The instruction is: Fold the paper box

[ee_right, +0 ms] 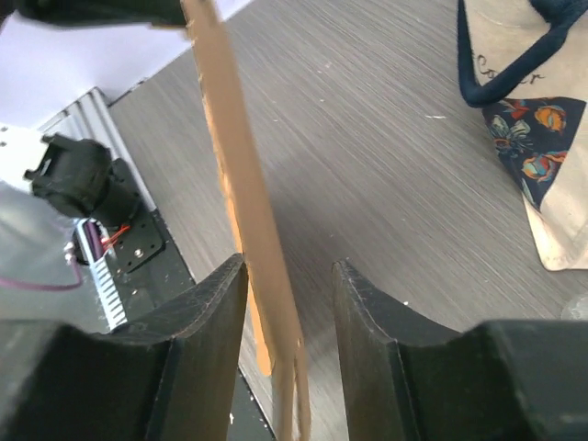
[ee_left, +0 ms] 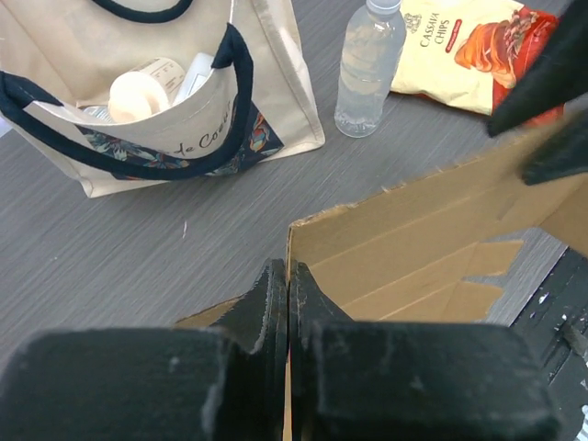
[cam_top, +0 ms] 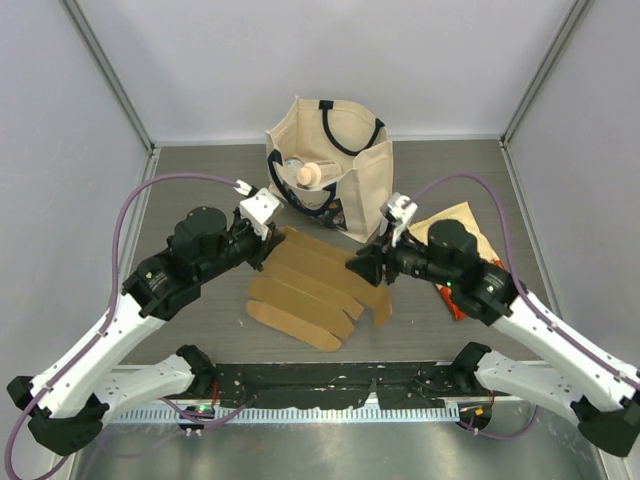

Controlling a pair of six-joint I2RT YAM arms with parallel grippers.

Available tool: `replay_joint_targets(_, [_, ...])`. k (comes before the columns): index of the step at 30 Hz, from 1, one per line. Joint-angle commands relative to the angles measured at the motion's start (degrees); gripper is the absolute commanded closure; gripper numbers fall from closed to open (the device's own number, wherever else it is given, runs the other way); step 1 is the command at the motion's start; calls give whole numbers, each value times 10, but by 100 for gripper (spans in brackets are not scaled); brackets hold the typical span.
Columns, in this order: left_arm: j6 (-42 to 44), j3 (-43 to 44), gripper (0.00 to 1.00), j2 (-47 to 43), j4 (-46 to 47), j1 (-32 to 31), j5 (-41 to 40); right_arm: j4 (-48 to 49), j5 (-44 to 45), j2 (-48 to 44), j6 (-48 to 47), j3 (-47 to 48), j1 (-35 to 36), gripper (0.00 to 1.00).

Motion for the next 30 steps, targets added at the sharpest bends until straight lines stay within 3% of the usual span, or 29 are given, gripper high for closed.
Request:
replay_joint_targets(1, [17,2,100,-6,18,1,-2,-38,49,95,-6,102,-3,52])
replay_joint_targets(7, [17,5,100,-1,12,1,-2,17,-24,177,-9,149,0,50])
replay_joint_targets(10, [12,7,100,4,12,1,-2,28,-53,211,-2,171,0,58])
replay_joint_targets(13, [2,7,100,9,18,2,-2,53,-47,229,10,174,11,67])
replay_joint_targets(21, [-39,17,100,33,25,1,3,105,-30,269,28,184,43,70])
replay_joint_targets(24, [-77,22,98,35,30,1,-9,103,18,278,22,185,53,87])
replay_joint_targets(25, [-98,23,93,37,31,1,-12,103,33,275,30,182,53,99])
replay_joint_targets(26, [-117,23,76,37,36,1,-29,106,49,273,36,173,53,99])
replay_joint_targets(29, [-189,2,48,33,54,1,-23,143,78,253,74,140,52,99])
replay_joint_targets(30, [-216,-5,46,32,60,2,-19,171,69,246,84,132,53,99])
